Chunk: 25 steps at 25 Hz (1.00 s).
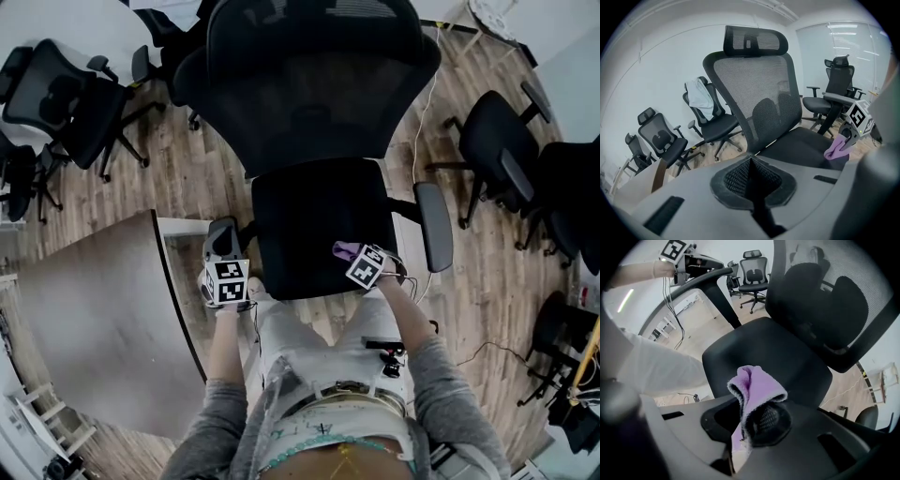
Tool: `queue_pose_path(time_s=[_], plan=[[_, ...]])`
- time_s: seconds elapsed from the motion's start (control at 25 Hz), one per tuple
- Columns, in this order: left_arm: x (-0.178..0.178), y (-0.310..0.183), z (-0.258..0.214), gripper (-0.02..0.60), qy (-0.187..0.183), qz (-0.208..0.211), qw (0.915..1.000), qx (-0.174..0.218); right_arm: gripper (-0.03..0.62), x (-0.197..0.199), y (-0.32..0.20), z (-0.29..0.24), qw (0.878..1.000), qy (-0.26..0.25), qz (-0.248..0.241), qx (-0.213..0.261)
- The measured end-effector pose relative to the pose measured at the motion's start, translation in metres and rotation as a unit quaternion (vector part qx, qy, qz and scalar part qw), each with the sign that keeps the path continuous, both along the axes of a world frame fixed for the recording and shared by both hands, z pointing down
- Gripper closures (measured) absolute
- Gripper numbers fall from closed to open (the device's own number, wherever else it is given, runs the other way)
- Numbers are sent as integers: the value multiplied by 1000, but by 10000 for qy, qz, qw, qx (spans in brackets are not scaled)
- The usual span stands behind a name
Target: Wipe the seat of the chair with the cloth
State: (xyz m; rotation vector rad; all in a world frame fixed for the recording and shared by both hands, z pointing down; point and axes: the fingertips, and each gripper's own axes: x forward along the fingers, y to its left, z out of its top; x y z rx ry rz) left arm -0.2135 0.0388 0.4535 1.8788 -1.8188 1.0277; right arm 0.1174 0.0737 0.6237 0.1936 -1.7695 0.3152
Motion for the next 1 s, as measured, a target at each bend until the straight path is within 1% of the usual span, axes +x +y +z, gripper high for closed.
queue_pose_path(time_s=[0.36,0.52,0.72,0.84,1.0], plan=[[-1,2,-2,578,3,3,10000,1,546,-41,-24,-52,9982,-545,160,201],[3,3,-2,578,9,-2,10000,-11,546,-49,-33,-76,9966,-738,209,308],[3,1,-3,578,1,6,10000,-9,546,-63,-42,-104,9934,-1050,347,304],[1,1,-2,578,-3,5,10000,-21,546,-70,-49,-120,9913,-1180,381,450],[-1,3,-3,578,-30,-13,10000,-36,546,-79,-49,-140,9868,-1435,583,479]])
